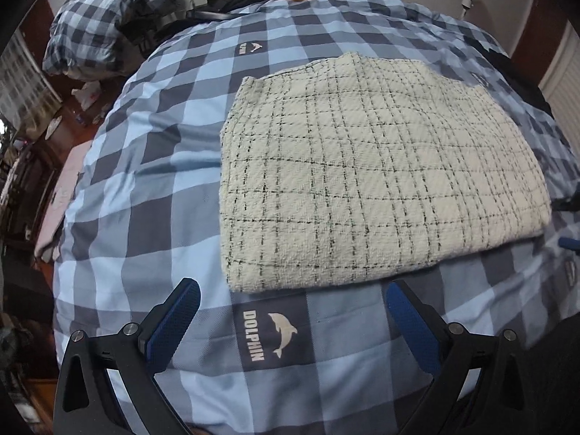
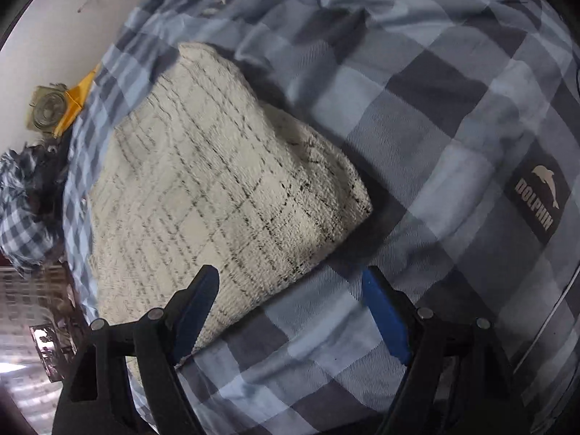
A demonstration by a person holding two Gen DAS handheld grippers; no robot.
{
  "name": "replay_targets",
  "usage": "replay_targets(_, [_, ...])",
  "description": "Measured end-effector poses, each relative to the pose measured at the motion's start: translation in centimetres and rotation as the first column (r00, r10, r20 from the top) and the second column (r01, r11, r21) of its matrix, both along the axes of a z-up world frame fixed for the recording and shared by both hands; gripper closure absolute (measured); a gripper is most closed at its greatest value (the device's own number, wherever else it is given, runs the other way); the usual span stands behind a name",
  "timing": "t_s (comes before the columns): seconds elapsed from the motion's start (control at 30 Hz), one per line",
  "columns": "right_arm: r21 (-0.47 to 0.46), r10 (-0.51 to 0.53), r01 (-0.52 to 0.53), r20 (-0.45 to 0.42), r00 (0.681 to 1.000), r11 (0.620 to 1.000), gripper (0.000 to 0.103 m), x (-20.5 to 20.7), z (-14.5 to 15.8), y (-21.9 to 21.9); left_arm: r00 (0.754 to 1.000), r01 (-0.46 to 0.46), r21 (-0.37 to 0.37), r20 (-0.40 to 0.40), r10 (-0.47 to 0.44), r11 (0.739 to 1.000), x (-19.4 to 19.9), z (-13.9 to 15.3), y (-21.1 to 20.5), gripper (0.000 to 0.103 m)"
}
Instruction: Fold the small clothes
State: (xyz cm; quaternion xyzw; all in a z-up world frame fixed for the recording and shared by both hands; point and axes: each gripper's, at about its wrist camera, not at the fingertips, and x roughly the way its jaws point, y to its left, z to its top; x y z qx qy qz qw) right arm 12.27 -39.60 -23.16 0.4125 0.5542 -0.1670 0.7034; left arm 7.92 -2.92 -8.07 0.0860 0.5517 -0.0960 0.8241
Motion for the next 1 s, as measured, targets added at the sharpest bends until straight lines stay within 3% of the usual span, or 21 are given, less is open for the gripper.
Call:
replay_targets(0.2, [0.049, -0.071, 0.074, -0.060, 0.996, 0.996, 0.025, 1.0, -2.6, -0.8, 1.000, -0.010, -0.081, -0.028, 0.008, 0.997, -0.2, 0.6, 0.6, 0.000])
replay_targets(0.33, [0.024, -0.040, 0.042, -0.079, 0.996, 0.999, 0.030, 1.9, -3.2, -0.5, 0.999, -0.018, -0.096, -0.044, 0.014, 0.995, 0.0, 0.4, 0.8, 0.000])
replay_targets(0.43, [0.013, -0.047, 0.048, -0.069, 0.997, 0.999, 0.042, 2.0, -3.3, -1.0, 0.998, -0.032, -0.100, -0.063, 0.026, 0.994, 0.2, 0.1, 1.1, 0.000])
replay_targets(0.5, [0.010, -0.049, 0.050, -0.061, 0.997, 0.999, 0.057, 1.9, -3.1, -1.4, 0.996, -0.044, -0.111, -0.081, 0.035, 0.993, 0.4, -0.2, 1.3, 0.000])
replay_targets(0.53, [-0.001, -0.045, 0.045, -0.056, 0.997, 0.999, 0.072, 1.7, -3.0, -1.6, 0.995, -0.051, -0.117, -0.087, 0.041, 0.992, 0.5, -0.2, 1.4, 0.000])
replay_targets(0.57, [-0.006, -0.042, 0.042, -0.044, 0.998, 0.999, 0.081, 1.4, -2.8, -1.7, 0.994, -0.060, -0.124, -0.093, 0.049, 0.990, 0.6, -0.3, 1.6, 0.000])
replay_targets(0.63, [-0.003, -0.045, 0.045, -0.009, 0.999, 0.999, 0.086, 1.1, -2.3, -1.8, 0.993, -0.079, -0.133, -0.097, 0.067, 0.988, 0.8, -0.3, 2.0, 0.000])
replay_targets(0.9, [0.092, -0.131, 0.126, 0.049, 0.990, 0.988, 0.088, -1.2, -2.4, -3.4, 0.984, -0.147, -0.128, -0.124, 0.131, 0.981, 1.1, -1.1, 3.6, 0.000])
replay_targets(1.0, [0.096, -0.170, 0.167, 0.028, 0.985, 0.981, 0.079, -2.1, -1.9, -3.3, 0.977, -0.174, -0.134, -0.143, 0.155, 0.976, 1.2, -1.5, 4.2, 0.000])
